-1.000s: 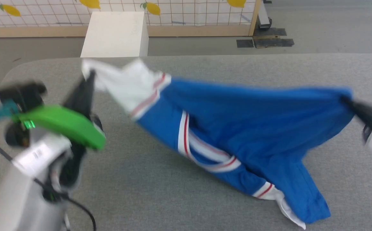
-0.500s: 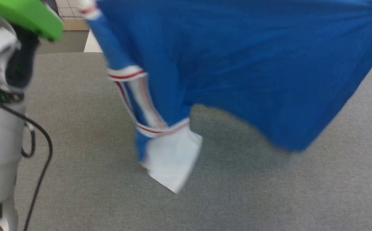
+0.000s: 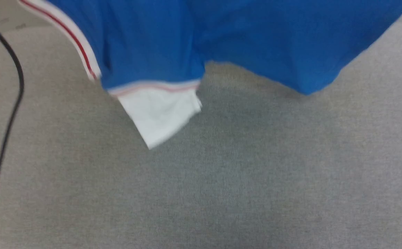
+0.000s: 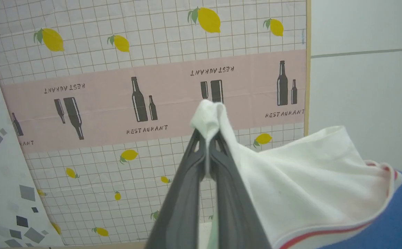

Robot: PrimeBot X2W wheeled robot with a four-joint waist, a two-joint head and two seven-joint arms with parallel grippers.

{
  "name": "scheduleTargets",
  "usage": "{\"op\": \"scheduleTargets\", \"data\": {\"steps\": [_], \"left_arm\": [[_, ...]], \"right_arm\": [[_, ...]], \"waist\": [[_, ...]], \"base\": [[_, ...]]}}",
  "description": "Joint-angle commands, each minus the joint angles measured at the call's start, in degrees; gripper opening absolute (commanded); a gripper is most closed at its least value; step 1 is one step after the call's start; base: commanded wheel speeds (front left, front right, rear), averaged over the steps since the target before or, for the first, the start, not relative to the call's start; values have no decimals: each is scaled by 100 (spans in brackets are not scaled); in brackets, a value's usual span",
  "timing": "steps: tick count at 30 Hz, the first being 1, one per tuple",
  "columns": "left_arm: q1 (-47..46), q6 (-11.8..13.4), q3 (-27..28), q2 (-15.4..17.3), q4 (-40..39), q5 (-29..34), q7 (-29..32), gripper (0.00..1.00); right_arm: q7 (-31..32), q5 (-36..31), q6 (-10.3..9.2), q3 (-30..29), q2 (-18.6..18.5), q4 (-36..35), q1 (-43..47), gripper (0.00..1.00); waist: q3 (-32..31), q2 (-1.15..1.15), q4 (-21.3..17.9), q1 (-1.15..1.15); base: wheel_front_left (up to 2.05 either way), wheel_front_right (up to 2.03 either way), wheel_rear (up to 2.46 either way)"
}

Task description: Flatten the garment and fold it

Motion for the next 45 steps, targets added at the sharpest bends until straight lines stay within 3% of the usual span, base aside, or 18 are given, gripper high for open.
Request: {"op": "scheduleTargets", "data": {"steps": [1,13,22,34,45], "left_arm": [[-338,36,-35,54,137,219,-100,0],[-2119,486,-237,-130,1013,1118,-1229,0],[-2299,539,-305,-328,1577,1148,-1801,0],[-1217,306,-400,-661,2382,795,-2480,0],[1345,-144,-282,-942,2536,177,-2868,0]], "right_arm": [[-105,-170,19,18,65,143,-317,0],[-1266,-1270,19,-230,546,1454,-2513,0],[-1704,-1440,19,-167,650,2033,-2876,0],[-2105,-724,19,360,549,2265,-1685,0],[-2881,520,19,1115,393,2017,985,0]], "waist": [[616,0,-68,-1],[1631,0,-114,-1],[2133,0,-82,-1],[2008,0,70,-1],[719,0,237,-1]], "base": [[0,0,0],[0,0,0],[0,0,0],[0,0,0],[0,0,0]]}}
